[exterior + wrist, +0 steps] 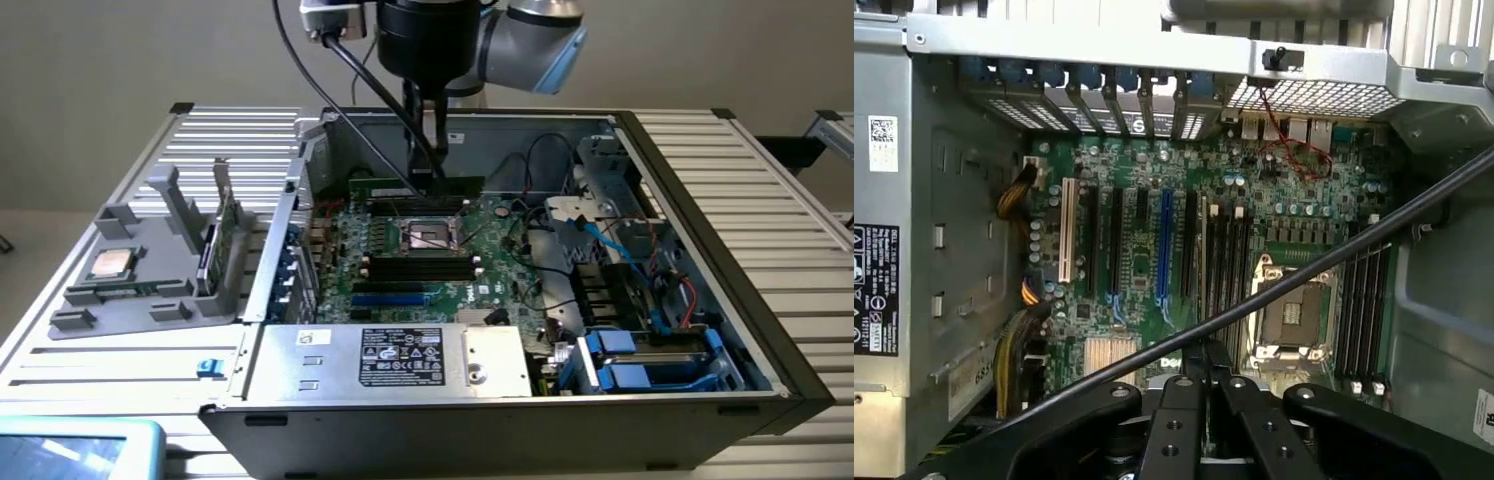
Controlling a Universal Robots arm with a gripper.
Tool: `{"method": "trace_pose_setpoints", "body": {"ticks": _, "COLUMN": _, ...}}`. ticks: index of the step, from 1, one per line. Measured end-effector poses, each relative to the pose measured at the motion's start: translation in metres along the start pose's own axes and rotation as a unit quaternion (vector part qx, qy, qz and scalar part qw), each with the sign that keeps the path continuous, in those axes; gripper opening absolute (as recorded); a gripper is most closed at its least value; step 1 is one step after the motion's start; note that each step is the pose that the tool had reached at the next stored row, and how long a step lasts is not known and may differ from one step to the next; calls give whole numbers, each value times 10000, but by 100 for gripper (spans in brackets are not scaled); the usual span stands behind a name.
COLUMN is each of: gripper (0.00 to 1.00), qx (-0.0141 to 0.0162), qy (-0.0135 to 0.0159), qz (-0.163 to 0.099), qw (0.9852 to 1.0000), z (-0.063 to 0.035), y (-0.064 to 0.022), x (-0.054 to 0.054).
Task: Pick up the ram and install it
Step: 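Pick up the ram and move it above insertion slot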
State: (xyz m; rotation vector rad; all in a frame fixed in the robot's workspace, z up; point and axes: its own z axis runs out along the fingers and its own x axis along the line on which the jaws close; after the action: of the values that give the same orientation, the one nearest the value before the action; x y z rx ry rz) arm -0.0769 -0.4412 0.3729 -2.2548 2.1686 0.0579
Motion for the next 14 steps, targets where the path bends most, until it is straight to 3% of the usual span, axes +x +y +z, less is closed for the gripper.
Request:
{"method": "trace_pose_setpoints", "body": {"ticks": 4, "gripper": 11, "qx": 1, "qy": -10, "qz": 27, "qw": 10000, "z": 45, "y": -85, "x": -9}}
{"method": "trace_pose_setpoints", "body": {"ticks": 14, "gripper": 11, "qx": -6, "qy": -10, "qz": 235, "qw": 9997, "z": 45, "y": -91, "x": -8}}
